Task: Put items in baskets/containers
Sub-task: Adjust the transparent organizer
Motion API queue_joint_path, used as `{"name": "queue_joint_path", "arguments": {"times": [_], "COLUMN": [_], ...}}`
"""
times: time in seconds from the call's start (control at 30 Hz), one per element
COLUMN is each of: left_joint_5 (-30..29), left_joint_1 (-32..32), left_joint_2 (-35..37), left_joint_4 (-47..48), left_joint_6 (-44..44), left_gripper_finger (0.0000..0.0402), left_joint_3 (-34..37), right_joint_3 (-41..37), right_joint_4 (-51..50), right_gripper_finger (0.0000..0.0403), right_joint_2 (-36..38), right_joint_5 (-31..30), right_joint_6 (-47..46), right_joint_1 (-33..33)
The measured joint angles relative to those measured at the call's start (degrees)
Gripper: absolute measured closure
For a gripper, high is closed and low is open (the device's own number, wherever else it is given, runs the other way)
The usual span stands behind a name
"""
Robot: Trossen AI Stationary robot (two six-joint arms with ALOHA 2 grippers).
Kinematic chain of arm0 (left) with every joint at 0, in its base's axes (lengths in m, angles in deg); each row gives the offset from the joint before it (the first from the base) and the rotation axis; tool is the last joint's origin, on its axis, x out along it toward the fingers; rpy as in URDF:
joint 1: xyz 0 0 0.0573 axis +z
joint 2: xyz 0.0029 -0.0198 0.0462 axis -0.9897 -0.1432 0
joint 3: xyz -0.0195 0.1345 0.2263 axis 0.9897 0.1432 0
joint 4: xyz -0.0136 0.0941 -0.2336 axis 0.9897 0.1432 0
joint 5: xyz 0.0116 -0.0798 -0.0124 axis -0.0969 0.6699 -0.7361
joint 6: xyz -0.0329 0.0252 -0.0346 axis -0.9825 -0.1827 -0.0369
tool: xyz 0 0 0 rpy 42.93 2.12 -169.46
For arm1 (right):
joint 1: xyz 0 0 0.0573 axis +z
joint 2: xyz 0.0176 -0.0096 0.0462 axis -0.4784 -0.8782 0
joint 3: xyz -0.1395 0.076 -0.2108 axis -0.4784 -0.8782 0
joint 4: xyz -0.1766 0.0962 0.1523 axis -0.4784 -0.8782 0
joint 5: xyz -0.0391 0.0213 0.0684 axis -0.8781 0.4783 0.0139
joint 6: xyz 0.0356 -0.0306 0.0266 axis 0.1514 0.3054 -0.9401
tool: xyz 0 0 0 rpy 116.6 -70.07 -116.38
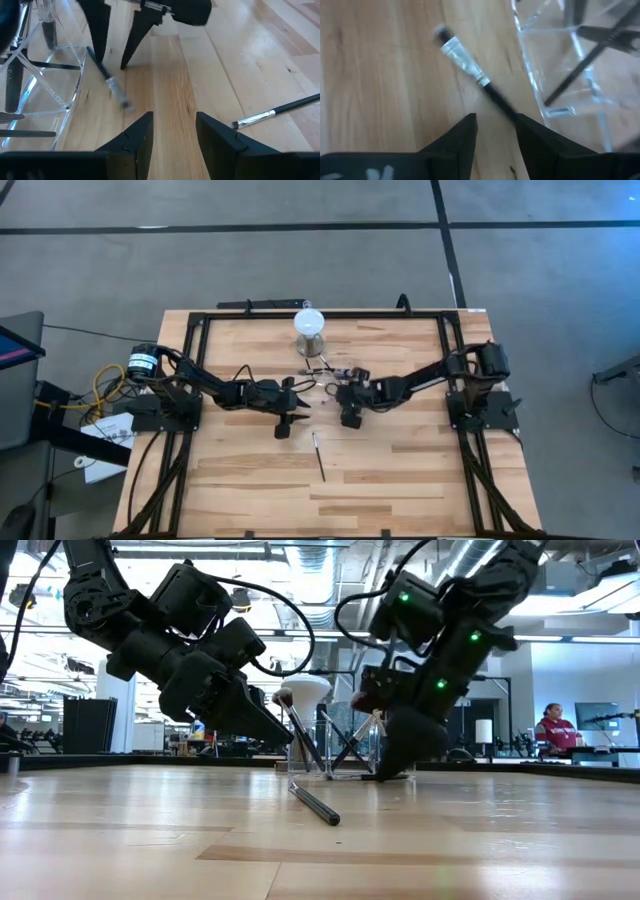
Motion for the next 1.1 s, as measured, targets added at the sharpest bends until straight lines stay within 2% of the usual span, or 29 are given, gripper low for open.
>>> {"name": "queue_joint_path", "arguments": {"times": [0.1, 0.27, 0.53, 0.6, 0.73, 0.9, 1.1], "left_joint_5": [0.0, 0.0, 0.0, 0.0, 0.0, -0.9, -7.7], "left_joint_1": [0.0, 0.0, 0.0, 0.0, 0.0, 0.1, 1.9], "left_joint_2": [0.0, 0.0, 0.0, 0.0, 0.0, 0.0, 0.0], "left_joint_4": [0.0, 0.0, 0.0, 0.0, -0.1, -0.3, -0.6], "left_joint_6": [0.0, 0.0, -0.1, -0.2, -0.2, -0.2, -0.6], "left_gripper_finger": [0.0257, 0.0257, 0.0257, 0.0257, 0.0257, 0.0257, 0.0257], "left_joint_3": [0.0, 0.0, 0.0, 0.0, 0.0, 0.0, 0.0], "right_joint_3": [0.1, 0.3, 0.5, 1.3, 4.2, 6.8, 8.3], "right_joint_4": [1.2, 2.2, 1.3, -0.2, -1.6, -2.8, -6.4], "right_gripper_finger": [0.0269, 0.0274, 0.0286, 0.0286, 0.0284, 0.0284, 0.0284], "right_joint_2": [-0.2, 0.2, 0.7, 1.5, 3.6, 5.9, 7.9], "right_joint_5": [7.6, 13.5, 20.4, 19.2, 10.2, 8.6, 8.1], "right_joint_6": [0.8, 0.4, 1.1, 2.7, 8.0, 10.2, 9.5], "right_joint_1": [-3.2, -7.0, -4.3, -2.5, 0.2, -0.9, -1.7]}}
